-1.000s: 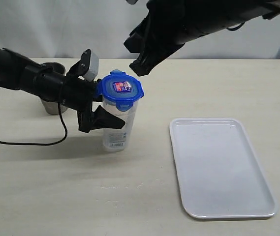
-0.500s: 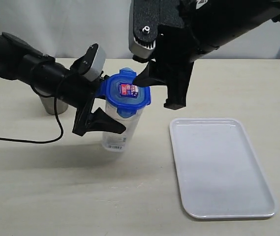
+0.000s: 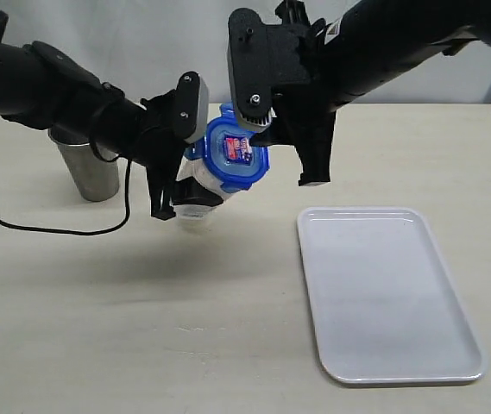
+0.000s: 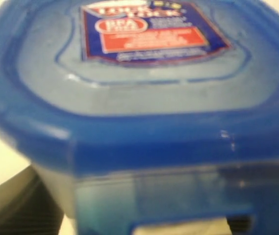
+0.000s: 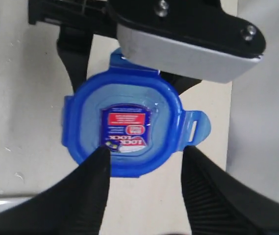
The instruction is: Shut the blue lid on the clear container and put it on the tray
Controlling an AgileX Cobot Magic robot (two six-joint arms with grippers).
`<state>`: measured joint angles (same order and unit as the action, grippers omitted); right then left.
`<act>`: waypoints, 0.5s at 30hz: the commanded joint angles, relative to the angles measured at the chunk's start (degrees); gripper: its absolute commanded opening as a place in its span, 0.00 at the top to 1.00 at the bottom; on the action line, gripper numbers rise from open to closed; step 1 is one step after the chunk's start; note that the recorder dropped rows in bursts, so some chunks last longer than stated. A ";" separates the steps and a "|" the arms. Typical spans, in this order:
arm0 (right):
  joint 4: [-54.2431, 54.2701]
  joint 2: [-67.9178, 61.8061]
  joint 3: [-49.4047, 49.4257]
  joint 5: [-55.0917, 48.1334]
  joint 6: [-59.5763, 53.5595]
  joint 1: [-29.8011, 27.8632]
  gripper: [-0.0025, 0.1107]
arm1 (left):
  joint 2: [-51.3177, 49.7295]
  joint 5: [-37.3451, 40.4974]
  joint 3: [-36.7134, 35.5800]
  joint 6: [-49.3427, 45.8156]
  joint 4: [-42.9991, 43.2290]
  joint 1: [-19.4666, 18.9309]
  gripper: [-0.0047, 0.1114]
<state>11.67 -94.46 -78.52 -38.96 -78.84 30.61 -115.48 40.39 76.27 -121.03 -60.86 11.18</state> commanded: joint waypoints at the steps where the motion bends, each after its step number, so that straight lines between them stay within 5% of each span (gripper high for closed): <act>1: 2.47 -1.82 0.23 6.83 -4.34 -3.51 0.58 | 0.67 -2.69 0.52 -1.76 1.96 1.75 0.96; 7: 8.03 -2.99 0.23 20.87 -12.08 -4.62 0.58 | 0.57 -3.88 0.52 -1.76 1.52 1.77 0.96; 15: 11.05 -1.16 -0.65 22.10 12.76 -5.23 0.58 | 0.57 -2.54 0.52 -1.64 1.52 1.77 0.96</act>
<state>22.77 -96.25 -78.52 -17.82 -74.00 26.28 -115.48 37.03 76.36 -121.03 -58.60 12.75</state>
